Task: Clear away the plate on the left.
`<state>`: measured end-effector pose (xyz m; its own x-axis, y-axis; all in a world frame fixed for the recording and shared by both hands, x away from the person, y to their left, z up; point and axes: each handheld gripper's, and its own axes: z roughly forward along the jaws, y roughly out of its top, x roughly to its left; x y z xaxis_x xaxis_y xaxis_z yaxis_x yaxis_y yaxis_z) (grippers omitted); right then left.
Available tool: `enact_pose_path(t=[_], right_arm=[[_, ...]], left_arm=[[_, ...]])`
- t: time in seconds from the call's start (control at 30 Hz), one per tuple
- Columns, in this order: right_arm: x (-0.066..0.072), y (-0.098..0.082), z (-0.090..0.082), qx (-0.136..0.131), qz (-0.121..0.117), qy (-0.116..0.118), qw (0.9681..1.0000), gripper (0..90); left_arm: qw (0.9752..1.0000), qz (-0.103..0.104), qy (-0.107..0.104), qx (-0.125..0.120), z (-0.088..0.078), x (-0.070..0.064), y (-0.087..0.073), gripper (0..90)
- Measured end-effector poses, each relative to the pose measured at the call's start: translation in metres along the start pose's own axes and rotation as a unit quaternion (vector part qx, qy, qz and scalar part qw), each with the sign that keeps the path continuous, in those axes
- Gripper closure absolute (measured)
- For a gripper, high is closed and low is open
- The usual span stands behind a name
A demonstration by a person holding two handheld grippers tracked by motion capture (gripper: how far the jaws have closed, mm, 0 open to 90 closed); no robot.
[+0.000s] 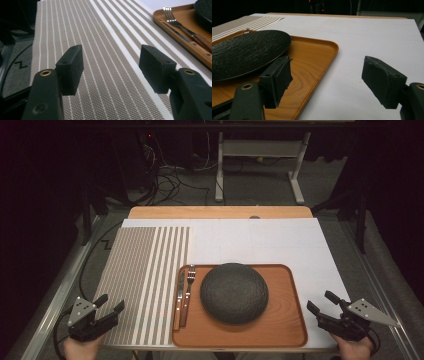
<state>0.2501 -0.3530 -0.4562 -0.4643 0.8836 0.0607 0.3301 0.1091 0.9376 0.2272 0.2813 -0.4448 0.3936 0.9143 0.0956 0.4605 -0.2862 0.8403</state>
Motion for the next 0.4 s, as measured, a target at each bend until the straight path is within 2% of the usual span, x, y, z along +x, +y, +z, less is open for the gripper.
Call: enact_pose_path(t=[0.27,0.4], right_arm=[[-0.001,0.000,-0.001,-0.002,0.004,-0.001,1.0000,24.2],[-0.001,0.000,-0.002,-0.004,0.006,-0.001,1.0000,24.2]], left_arm=[[0.9978,-0.065,-0.012,-0.008,-0.003,0.017,-0.009,34.0],[0.9971,-0.075,-0.010,-0.007,-0.003,0.020,-0.013,34.0]])
